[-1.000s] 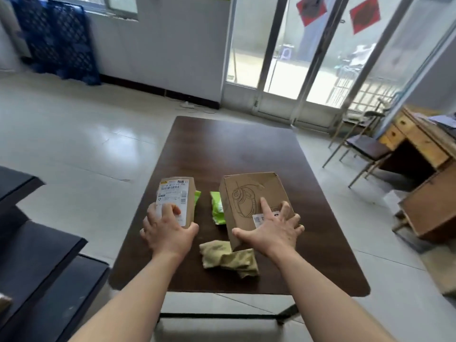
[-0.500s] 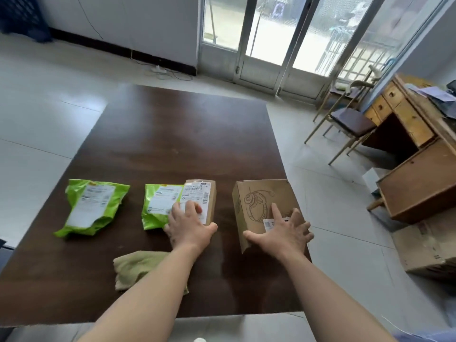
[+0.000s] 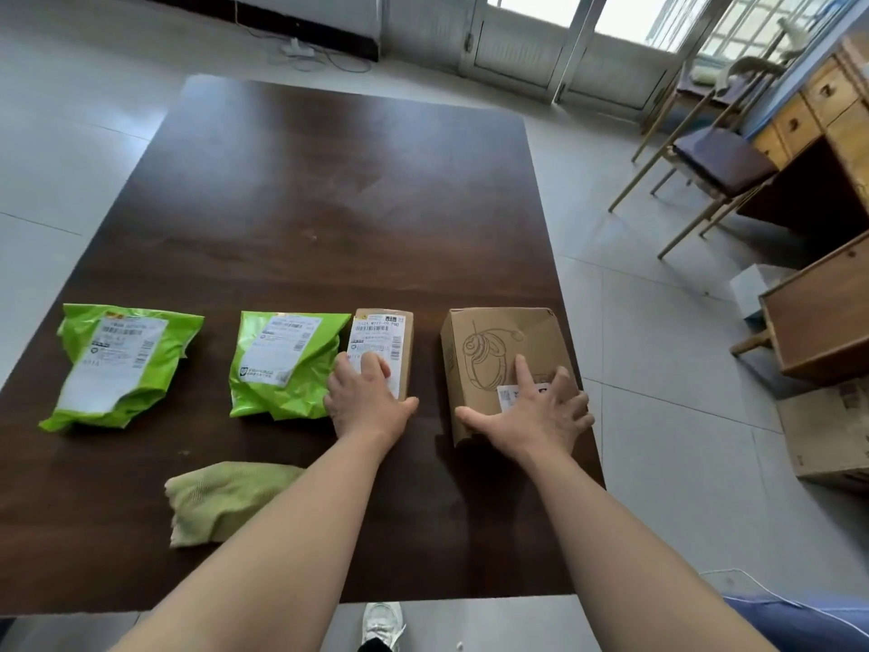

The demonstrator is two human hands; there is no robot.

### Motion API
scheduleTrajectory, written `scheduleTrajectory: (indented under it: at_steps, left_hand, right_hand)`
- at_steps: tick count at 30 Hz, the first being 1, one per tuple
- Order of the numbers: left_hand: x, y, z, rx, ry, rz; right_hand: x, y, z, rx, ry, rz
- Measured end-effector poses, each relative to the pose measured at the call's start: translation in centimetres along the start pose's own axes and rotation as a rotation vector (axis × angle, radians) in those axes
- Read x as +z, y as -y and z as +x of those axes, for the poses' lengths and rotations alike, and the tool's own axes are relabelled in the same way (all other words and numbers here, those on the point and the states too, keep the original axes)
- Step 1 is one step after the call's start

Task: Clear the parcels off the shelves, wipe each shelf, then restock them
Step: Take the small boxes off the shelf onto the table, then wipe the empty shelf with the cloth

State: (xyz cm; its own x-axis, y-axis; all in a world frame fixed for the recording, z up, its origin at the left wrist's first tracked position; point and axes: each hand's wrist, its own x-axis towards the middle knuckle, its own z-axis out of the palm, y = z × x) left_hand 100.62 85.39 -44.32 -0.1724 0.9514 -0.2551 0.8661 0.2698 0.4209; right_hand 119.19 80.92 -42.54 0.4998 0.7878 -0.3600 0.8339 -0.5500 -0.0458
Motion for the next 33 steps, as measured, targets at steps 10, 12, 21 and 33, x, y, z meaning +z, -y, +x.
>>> scheduleTrajectory:
  at_steps: [10,12,21,33]
  left_hand:
    - [-4.6,2.7,-1.3,0.077,0.032,-0.245]
    - [-6.3,3.9,-1.9,0.070,0.007,-0.327]
    - [-11.5,14.8,-5.4,-0.193,-0.080,-0.276]
    - [-7.5,22.2,-7.0,-0.408,0.096,-0.263]
  right_hand:
    - [-0.9,3.0,-3.1,-0.205,-0.096,0.126]
    - [-1.1,4.3,-4.4,-0.284,-0.119,0.174]
    - [0.8,11.5,-10.4,-0.565,0.053,0.269]
    - [8.2,15.8,-12.6,-0.511,0.344,0.124]
